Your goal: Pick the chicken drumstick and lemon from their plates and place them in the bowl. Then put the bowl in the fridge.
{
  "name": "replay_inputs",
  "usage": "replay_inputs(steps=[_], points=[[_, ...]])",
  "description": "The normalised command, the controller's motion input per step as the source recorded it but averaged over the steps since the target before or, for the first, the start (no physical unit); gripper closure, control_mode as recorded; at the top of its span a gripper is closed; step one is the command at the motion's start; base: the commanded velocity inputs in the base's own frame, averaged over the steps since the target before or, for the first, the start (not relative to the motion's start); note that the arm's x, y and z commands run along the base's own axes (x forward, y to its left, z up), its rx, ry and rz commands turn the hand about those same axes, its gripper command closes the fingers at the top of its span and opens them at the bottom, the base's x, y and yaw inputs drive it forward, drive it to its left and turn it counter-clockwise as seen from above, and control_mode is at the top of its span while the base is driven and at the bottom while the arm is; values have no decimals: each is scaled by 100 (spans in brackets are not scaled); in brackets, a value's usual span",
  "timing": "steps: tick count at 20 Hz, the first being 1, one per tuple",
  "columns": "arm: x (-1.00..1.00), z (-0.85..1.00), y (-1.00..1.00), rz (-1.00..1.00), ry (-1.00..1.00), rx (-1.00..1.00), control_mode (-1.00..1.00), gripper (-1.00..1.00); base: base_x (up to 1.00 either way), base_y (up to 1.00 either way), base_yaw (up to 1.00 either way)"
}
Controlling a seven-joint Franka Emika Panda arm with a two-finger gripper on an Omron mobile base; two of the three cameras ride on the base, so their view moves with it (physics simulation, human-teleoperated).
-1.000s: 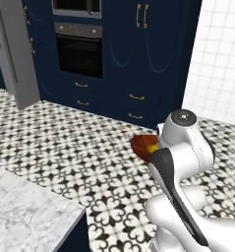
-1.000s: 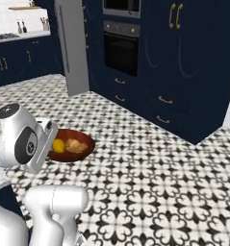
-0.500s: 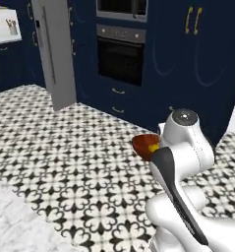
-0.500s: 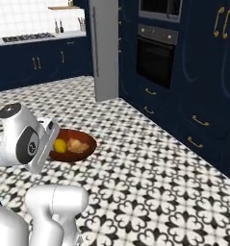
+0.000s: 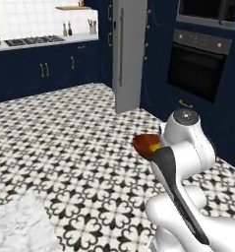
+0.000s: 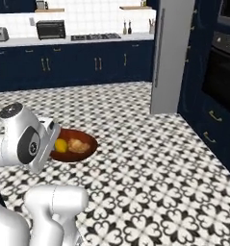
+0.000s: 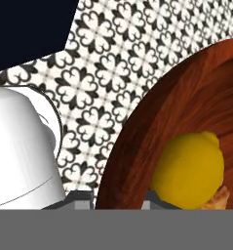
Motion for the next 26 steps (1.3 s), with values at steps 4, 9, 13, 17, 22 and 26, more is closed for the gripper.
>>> replay_inputs(steps=[4,9,13,17,22,26], points=[[0,0,0,0,0,0,100,100,100,-2,44],[0,0,0,0,0,0,100,100,100,-16,29],[0,0,0,0,0,0,100,100,100,-28,18],[0,0,0,0,0,0,100,100,100,-19,1],[0,0,0,0,0,0,100,100,100,-14,0],[0,0,0,0,0,0,100,100,100,-8,0]])
